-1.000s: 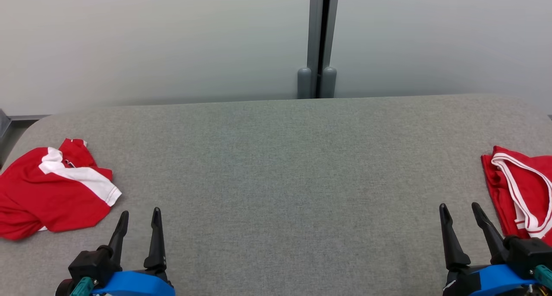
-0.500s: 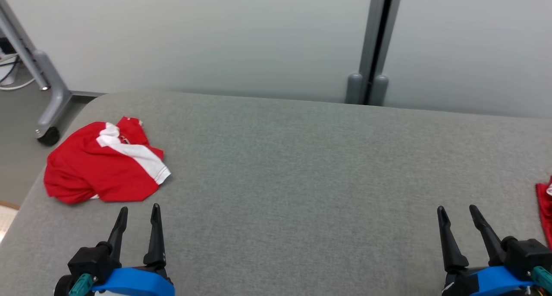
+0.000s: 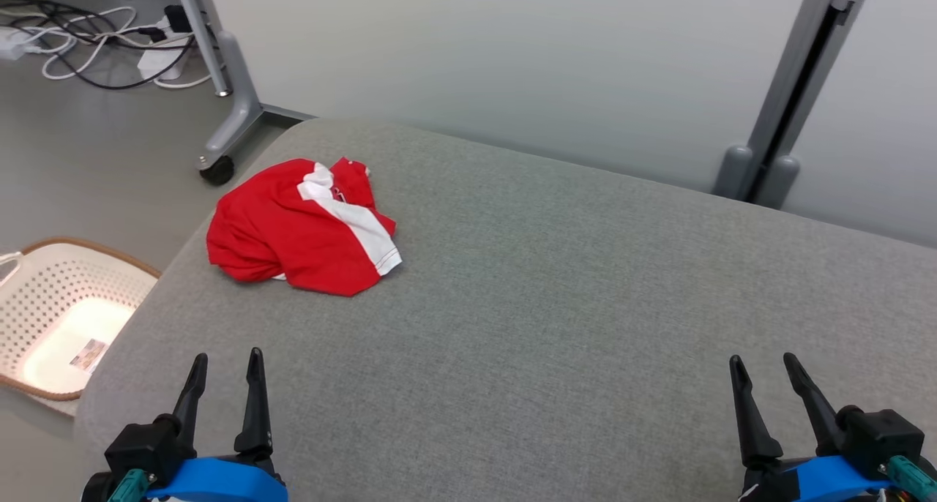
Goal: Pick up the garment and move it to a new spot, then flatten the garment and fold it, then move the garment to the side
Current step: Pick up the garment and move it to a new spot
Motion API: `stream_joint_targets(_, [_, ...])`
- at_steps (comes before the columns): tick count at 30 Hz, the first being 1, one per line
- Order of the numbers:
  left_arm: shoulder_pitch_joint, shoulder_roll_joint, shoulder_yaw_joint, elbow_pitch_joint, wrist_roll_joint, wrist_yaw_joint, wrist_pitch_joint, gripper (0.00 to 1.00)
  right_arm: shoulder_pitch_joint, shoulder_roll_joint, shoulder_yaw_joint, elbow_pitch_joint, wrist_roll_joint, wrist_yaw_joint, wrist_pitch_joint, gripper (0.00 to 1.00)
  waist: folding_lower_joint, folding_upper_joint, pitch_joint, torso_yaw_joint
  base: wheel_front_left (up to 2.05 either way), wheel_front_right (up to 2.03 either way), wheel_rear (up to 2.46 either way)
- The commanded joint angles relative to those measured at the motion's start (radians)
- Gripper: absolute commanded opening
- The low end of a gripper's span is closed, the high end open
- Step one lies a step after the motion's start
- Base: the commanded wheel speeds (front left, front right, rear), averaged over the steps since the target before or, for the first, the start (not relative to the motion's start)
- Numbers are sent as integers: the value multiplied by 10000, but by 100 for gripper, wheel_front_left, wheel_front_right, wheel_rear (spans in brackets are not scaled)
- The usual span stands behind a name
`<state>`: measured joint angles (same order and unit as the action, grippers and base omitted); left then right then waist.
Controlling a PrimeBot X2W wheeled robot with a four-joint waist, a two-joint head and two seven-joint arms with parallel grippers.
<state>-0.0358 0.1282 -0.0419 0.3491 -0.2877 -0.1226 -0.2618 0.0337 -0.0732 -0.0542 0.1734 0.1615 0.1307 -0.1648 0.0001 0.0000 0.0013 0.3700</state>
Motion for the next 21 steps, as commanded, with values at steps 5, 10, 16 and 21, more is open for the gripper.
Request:
stream_joint_targets(5, [31,55,1,-65,25,70,-43,100,27,-29,-32,32,-53,2,-74,100,-1,0,159,565,0,0,0])
stream_joint_targets(10, [70,79,18,-121,-1,95,-43,100,-14,-8,34,135,-104,2,-117,100,-1,0,159,779,0,0,0])
stream_joint_targets(16, [147,92,54,-188,-31,142,-42,100,-78,-36,139,172,-83,2,-117,100,-1,0,187,741,0,0,0])
stream_joint_targets(21, [-36,144,-122,-223,-68,114,103,100,-42,-33,154,101,-108,3,-90,100,-1,0,266,618,0,0,0])
